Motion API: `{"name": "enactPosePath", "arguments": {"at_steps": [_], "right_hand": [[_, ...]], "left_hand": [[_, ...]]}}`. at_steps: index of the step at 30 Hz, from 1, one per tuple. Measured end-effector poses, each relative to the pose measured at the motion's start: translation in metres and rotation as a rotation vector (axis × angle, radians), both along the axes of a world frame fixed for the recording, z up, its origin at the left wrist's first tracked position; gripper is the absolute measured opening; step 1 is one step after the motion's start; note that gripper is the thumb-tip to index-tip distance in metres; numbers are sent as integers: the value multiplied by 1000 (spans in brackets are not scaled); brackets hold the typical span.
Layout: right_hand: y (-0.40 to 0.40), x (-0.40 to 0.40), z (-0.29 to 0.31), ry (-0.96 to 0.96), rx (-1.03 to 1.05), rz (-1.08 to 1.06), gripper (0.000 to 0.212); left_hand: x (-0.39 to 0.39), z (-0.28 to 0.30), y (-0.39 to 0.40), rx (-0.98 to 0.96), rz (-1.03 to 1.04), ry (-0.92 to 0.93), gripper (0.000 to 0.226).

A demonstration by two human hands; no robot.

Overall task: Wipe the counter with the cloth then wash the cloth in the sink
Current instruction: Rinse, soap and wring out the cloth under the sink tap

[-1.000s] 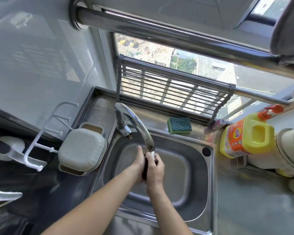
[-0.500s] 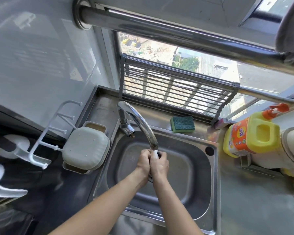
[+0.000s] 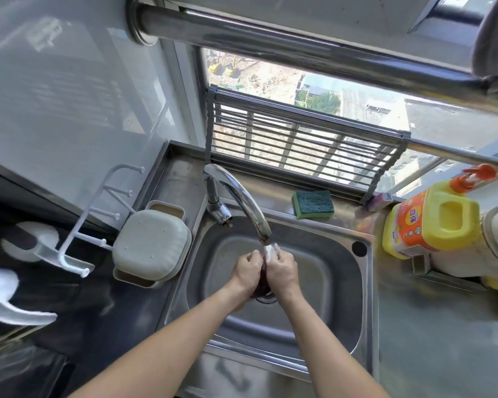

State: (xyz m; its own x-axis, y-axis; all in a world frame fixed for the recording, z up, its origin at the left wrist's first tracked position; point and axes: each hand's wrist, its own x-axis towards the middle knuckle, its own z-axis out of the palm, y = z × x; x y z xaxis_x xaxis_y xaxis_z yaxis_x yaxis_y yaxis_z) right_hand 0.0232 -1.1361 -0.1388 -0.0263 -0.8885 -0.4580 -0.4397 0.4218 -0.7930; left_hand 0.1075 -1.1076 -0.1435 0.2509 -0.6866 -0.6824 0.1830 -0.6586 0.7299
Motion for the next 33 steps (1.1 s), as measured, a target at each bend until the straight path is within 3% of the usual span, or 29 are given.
{"name": "enactPosePath", "arguments": {"at_steps": [3, 5, 7, 10, 12, 14, 16, 18, 20, 22, 29, 33], "right_hand": [[-3, -13, -12, -91, 41, -95, 45], [-4, -20, -14, -117, 40, -222, 32], [-1, -22, -7, -258, 81, -366, 18], [14, -23, -2, -481, 158, -470, 38], [21, -27, -5, -543, 181, -510, 45], [25, -26, -6, -466, 191, -457, 36], [29, -15, -7, -359, 219, -326, 18], [33, -1, -11, -234, 203, -231, 30], [32, 8, -13, -113, 144, -240, 49], [28, 10, -13, -34, 133, -277, 54], [17, 12, -5, 70, 93, -379, 32], [9, 6, -6, 99, 202, -310, 32]], "left_hand": [[-2, 1, 8, -108, -50, 57, 21], [0, 3, 8, -72, -60, 76, 14], [10, 4, 9, 48, -67, 164, 24], [27, 5, 8, 212, -180, 322, 42], [32, 3, 5, 252, -169, 330, 35], [29, 1, 2, 272, -71, 352, 32], [19, 2, 1, 311, -11, 378, 42], [3, -3, 1, 289, 5, 276, 49], [-7, 0, 2, 240, -26, 12, 53], [-9, -1, 1, 207, -22, -106, 60], [-7, -20, -2, 176, 45, 85, 40], [-1, -20, 2, 66, -109, 59, 46]]}}
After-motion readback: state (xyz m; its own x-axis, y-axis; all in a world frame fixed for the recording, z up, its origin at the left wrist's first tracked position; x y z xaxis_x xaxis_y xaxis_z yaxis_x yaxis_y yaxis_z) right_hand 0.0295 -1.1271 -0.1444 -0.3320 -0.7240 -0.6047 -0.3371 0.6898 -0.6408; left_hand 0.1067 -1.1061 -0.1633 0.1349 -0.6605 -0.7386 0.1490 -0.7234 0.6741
